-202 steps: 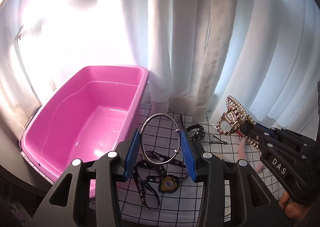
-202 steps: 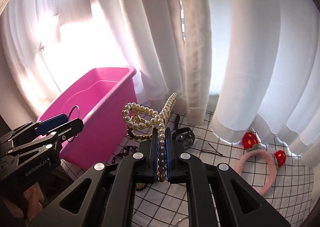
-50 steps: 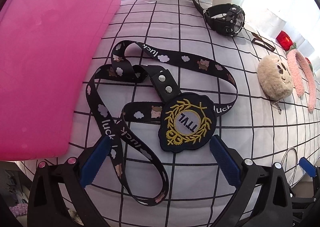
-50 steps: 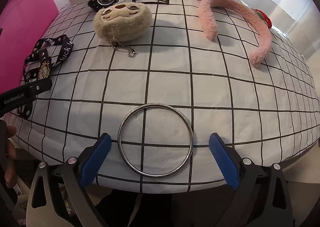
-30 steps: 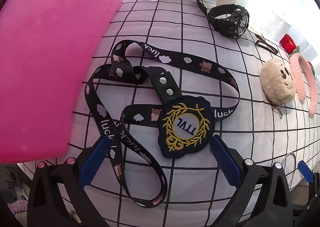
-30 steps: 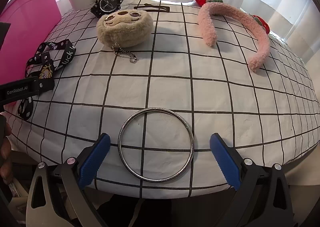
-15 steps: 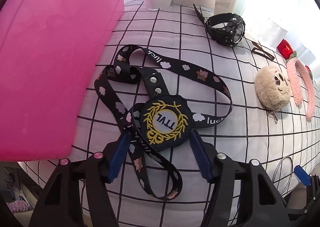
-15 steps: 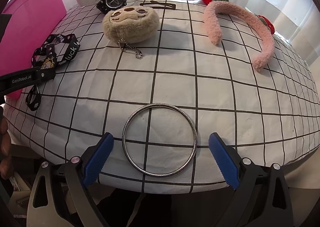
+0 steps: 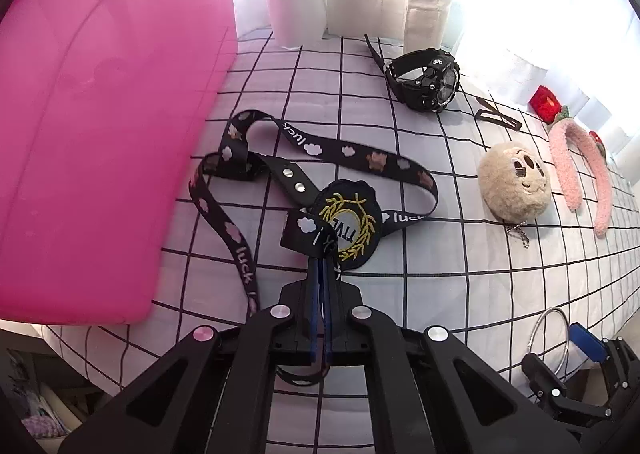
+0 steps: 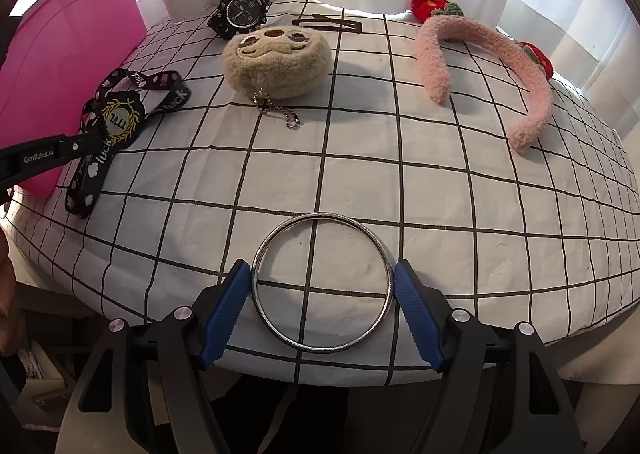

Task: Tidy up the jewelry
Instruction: 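Grasp the black lanyard badge with the left tool while the right tool grips the second bangle, then lift the lanyard and bangle and carry both over the pink tub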

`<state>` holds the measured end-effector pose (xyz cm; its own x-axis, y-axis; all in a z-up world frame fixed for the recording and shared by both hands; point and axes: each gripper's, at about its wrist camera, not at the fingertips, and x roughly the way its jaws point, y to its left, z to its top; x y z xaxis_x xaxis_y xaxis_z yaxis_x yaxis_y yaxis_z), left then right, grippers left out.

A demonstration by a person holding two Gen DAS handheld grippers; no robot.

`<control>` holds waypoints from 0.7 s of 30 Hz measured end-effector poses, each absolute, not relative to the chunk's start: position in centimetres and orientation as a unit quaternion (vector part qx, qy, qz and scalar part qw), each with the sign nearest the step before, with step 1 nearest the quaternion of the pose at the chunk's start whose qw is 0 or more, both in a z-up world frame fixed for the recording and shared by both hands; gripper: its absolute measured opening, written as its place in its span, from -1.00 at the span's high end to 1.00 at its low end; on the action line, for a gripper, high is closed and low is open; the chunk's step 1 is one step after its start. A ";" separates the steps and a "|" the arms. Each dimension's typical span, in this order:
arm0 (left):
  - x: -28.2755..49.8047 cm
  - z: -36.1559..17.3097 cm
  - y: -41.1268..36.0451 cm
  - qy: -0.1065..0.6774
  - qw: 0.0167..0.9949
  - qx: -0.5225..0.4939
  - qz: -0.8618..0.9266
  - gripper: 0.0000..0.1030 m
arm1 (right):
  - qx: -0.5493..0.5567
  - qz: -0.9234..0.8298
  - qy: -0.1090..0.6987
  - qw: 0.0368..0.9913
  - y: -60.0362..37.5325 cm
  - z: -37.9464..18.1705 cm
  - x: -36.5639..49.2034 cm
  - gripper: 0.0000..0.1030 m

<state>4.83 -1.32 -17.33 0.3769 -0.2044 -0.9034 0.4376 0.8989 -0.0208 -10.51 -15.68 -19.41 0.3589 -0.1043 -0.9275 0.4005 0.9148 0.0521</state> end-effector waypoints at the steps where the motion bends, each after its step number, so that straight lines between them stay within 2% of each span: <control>1: 4.9 -17.5 -1.1 0.529 0.820 0.104 -0.194 0.95 | 0.136 -0.153 0.544 0.814 -15.6 -19.4 -10.5 -0.38; 11: 4.9 -16.1 0.4 0.511 0.831 0.064 -0.210 0.96 | 0.143 -0.144 0.538 0.818 -15.5 -19.2 -10.6 -0.38; 21: 4.4 -13.1 0.2 0.478 0.847 0.066 -0.224 0.96 | 0.143 -0.142 0.516 0.833 -15.5 -17.9 -10.7 -0.38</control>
